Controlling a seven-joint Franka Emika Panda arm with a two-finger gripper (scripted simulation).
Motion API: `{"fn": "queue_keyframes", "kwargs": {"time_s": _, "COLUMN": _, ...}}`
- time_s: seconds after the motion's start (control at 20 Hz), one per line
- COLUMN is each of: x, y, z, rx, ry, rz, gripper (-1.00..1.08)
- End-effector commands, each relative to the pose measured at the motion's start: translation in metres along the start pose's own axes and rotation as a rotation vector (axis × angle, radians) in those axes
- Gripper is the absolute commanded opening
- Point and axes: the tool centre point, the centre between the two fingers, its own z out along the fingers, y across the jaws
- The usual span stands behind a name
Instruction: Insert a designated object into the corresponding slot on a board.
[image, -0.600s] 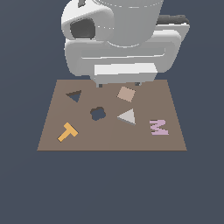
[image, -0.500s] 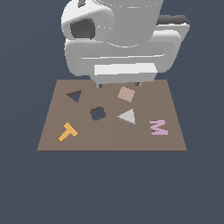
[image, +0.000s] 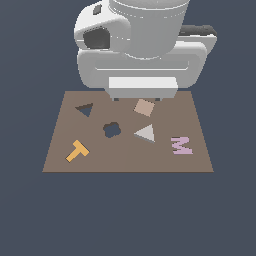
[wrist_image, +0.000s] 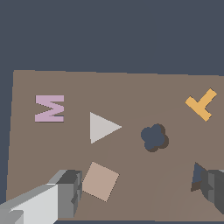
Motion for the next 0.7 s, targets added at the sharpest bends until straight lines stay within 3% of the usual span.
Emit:
{"fn": "queue_keyframes", "kwargs": {"time_s": 0.0, "x": 0.0, "y": -0.002, "z": 0.004, "rx": 0.0, "ry": -0.002, "rz": 0.031, "gripper": 1.0}}
{"fn": "queue_keyframes", "kwargs": {"time_s": 0.65, "x": 0.003, "y": -0.017, "z": 0.042, "rx": -0.003, "ry": -0.015, "rz": 0.338, "gripper": 1.0}}
